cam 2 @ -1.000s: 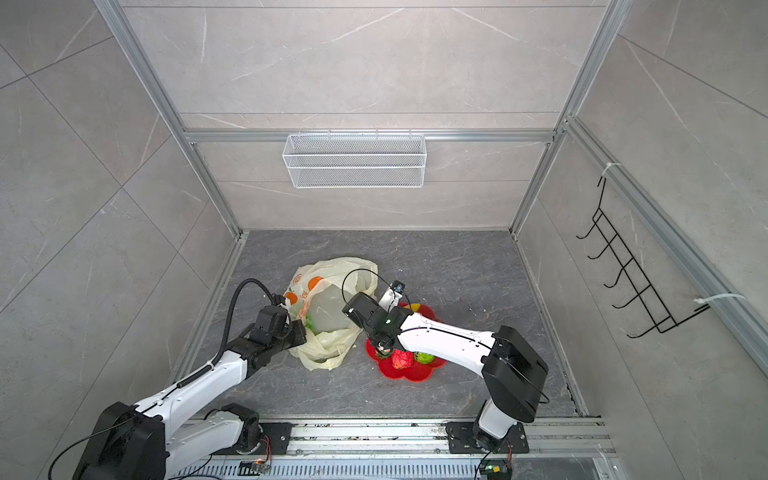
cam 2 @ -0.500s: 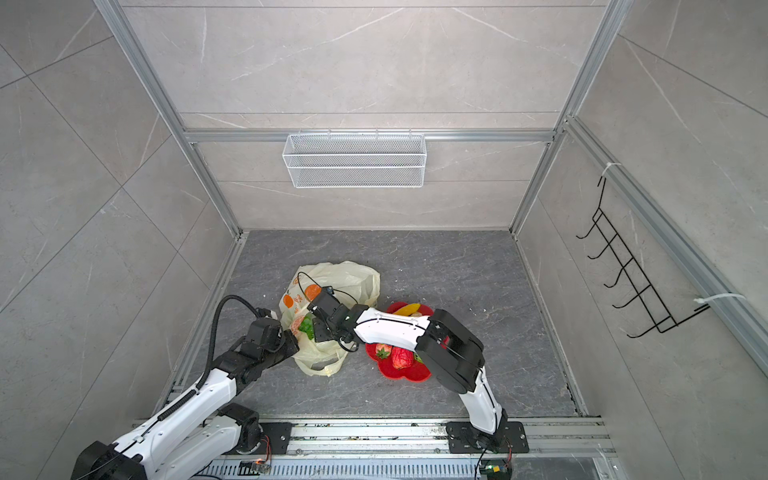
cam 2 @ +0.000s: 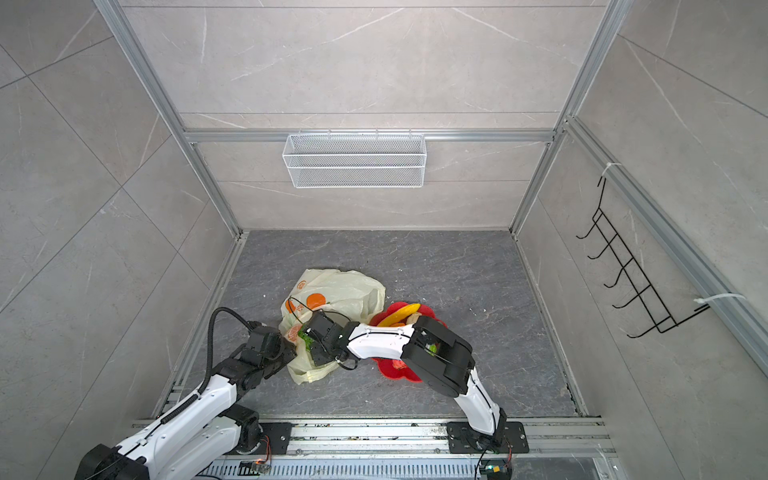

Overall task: Take the fake fruits out of the plastic bag
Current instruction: 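Move the right gripper into the bag while the left pulls the bag nearer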

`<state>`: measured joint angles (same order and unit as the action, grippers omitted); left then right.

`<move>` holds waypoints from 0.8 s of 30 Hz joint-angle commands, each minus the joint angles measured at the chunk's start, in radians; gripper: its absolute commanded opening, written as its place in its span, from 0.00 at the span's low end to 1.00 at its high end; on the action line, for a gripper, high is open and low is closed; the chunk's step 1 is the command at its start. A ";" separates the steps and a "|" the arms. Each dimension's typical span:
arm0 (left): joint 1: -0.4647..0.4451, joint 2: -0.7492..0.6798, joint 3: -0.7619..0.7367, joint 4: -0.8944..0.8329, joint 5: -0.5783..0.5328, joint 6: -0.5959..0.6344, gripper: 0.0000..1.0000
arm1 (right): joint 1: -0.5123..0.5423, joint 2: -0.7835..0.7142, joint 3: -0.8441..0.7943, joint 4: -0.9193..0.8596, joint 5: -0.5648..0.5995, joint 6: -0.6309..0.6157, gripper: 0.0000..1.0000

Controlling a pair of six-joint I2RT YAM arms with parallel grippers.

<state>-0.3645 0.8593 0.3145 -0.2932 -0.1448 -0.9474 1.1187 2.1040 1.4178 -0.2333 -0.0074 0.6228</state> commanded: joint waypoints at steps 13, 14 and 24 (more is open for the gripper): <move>0.003 0.023 0.037 -0.019 0.060 -0.002 0.66 | 0.040 0.077 0.077 -0.014 0.020 -0.056 0.44; 0.003 0.025 0.035 -0.033 0.046 -0.013 0.63 | 0.036 0.071 0.076 -0.014 0.023 -0.052 0.44; 0.032 -0.054 -0.010 -0.066 -0.022 -0.055 0.27 | -0.044 0.021 0.066 0.050 -0.033 -0.017 0.49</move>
<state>-0.3477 0.8341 0.3183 -0.3229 -0.1303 -0.9817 1.0985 2.1490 1.4776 -0.2047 -0.0216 0.5888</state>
